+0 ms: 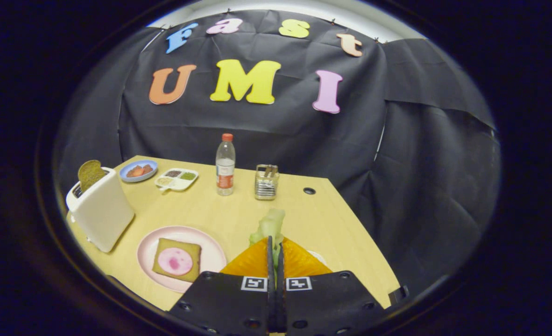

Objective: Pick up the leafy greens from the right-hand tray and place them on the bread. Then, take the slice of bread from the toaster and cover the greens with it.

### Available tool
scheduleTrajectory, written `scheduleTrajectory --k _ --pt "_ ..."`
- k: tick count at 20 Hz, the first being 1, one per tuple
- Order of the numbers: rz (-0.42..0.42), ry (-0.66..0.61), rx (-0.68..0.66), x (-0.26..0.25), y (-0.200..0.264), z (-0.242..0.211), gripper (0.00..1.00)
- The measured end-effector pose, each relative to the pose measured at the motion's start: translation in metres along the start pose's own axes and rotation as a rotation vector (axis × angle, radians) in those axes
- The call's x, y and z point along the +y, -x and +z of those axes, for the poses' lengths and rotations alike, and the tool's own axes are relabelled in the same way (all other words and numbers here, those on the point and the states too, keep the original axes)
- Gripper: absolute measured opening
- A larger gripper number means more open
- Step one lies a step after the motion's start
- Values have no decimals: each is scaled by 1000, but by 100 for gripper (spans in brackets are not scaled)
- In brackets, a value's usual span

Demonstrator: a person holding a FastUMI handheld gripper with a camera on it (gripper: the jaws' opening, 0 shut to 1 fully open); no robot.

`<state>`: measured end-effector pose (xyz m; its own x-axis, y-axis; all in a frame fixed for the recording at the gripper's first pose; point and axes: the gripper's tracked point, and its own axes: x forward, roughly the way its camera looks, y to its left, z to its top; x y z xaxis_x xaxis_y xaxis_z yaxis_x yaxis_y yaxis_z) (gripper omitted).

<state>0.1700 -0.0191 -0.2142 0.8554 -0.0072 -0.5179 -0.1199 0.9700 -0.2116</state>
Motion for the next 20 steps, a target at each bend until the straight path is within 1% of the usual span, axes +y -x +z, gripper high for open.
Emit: scheduleTrajectory --k 5,7,10,15,19,20 --pt "128 37 14 90 0 -8 0" --pt "164 58 14 121 -1 -11 0" --pt "244 37 17 166 -3 -12 0" --pt "358 -17 48 208 -10 -17 0" --pt "322 18 72 200 -43 -35 0" --pt "302 28 76 195 -51 -40 0"
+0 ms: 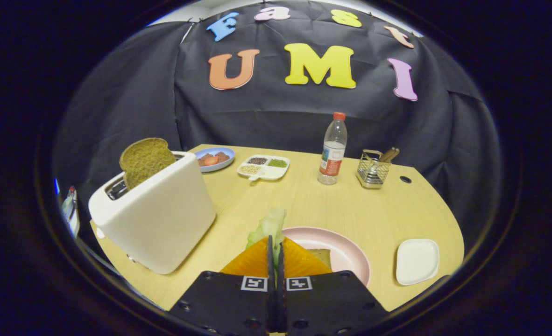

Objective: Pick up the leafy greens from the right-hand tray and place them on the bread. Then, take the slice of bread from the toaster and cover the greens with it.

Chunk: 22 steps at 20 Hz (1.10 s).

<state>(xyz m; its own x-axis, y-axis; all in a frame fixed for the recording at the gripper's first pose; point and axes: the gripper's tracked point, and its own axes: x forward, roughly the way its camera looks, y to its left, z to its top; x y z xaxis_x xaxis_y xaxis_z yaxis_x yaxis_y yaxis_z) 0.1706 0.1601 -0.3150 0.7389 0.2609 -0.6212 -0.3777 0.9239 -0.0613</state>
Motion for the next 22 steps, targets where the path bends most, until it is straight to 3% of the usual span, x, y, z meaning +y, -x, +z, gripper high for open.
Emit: scheduleTrajectory --k 4,10,16,18,22 --pt "-49 -20 29 -28 -26 -13 0" --pt "-50 -47 36 -43 -40 -24 1" --pt "-73 -64 45 -51 -35 -31 11" --pt "-99 -40 17 -56 -28 -26 27" --pt "-119 10 -39 -60 -5 -11 70"
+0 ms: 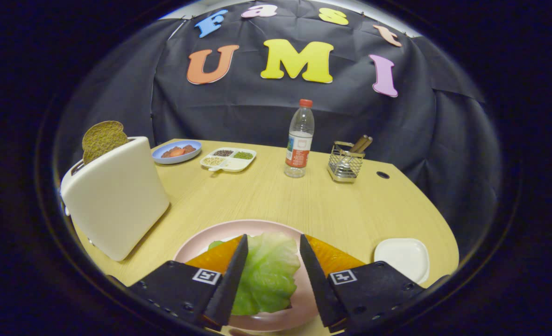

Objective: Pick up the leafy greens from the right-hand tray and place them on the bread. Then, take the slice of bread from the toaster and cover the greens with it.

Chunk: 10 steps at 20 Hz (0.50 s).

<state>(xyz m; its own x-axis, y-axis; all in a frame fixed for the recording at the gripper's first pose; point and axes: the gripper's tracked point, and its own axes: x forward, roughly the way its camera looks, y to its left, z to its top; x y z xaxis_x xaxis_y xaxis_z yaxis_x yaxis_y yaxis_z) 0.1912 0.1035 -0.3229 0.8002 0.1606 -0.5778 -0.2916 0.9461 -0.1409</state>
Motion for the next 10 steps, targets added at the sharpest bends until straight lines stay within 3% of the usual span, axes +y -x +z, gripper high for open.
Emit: scheduleTrajectory --k 1,3,10 --pt "-4 4 -10 -1 8 4 82" --pt "6 4 -29 2 23 12 96" --pt "6 -8 -119 21 90 65 96"
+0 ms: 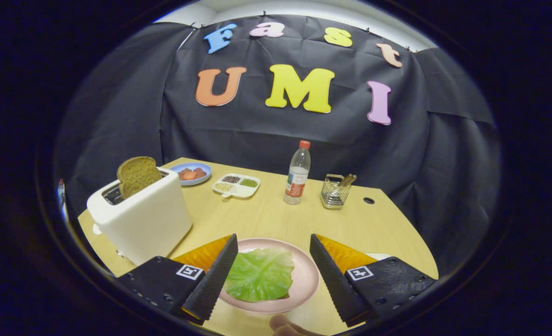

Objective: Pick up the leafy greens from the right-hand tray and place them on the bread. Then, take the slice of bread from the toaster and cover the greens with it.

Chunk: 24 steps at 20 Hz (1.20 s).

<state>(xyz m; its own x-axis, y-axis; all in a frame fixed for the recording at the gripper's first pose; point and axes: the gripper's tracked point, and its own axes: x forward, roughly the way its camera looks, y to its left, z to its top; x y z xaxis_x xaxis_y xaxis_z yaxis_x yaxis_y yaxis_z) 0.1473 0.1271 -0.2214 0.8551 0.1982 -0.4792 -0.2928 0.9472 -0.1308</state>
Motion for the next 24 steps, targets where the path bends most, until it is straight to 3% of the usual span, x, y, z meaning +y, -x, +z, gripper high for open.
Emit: scheduleTrajectory --k 7,18,24 --pt "27 -41 -55 60 24 54 96" --pt "131 3 -54 213 -5 87 95" --pt "35 -37 1 230 -41 71 94"
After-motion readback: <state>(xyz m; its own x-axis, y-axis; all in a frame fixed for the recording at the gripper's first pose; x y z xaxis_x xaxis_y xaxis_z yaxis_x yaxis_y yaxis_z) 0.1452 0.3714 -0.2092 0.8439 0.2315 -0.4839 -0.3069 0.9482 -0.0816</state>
